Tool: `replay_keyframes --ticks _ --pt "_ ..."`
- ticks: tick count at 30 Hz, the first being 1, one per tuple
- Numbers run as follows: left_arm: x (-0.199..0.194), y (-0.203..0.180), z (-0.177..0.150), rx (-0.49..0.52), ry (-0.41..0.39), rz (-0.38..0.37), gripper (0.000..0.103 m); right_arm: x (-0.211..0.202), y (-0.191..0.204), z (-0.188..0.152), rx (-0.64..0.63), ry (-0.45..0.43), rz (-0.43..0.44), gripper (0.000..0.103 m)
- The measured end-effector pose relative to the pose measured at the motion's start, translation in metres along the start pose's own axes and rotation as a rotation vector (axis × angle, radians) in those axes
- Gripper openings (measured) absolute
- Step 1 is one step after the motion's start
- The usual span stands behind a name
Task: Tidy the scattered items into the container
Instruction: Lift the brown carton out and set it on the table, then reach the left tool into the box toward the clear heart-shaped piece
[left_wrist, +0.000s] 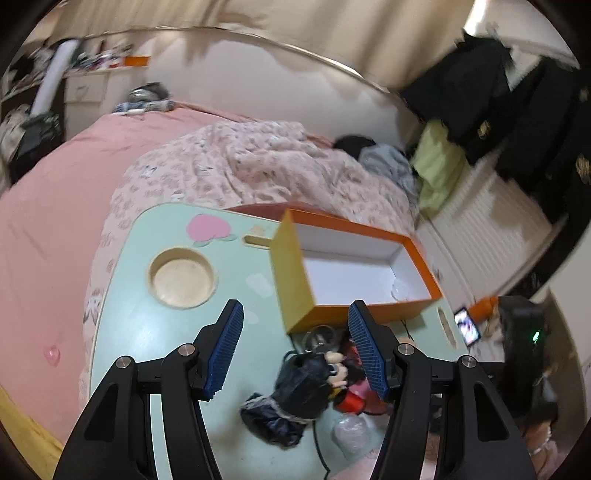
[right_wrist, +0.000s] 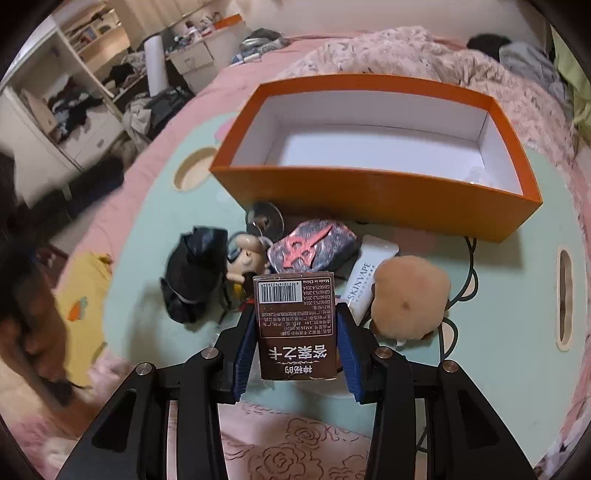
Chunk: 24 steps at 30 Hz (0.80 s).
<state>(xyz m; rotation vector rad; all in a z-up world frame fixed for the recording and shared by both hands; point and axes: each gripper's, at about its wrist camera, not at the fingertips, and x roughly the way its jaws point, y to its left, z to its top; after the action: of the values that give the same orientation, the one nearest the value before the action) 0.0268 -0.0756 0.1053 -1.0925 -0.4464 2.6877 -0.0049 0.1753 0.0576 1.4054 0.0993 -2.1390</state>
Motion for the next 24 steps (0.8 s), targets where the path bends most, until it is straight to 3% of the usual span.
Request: replay_keyframes --ticks 5,9,14,20,24 --pt "0.016 -0.026 0.021 0.054 0.101 -0.027 0.060 -0.019 -0.014 0.000 0.042 -0.092 0.062 0.045" --pt "0.047 -0.050 0.030 0.109 0.235 -0.099 0.060 -0.055 -0.057 0.013 0.140 -0.176 0.015 0.045" --pt "0.089 -0.056 0.019 0.049 0.412 -0.178 0.060 -0.085 -0.110 0.036 0.254 -0.204 0.020 0.045" --pt "0.107 -0.043 0.017 0.019 0.413 -0.104 0.060 -0.070 -0.165 0.056 0.386 -0.195 0.001 0.045" --pt "0.105 -0.027 0.021 0.002 0.392 -0.022 0.060 -0.032 -0.178 0.047 0.459 -0.113 0.167 0.047"
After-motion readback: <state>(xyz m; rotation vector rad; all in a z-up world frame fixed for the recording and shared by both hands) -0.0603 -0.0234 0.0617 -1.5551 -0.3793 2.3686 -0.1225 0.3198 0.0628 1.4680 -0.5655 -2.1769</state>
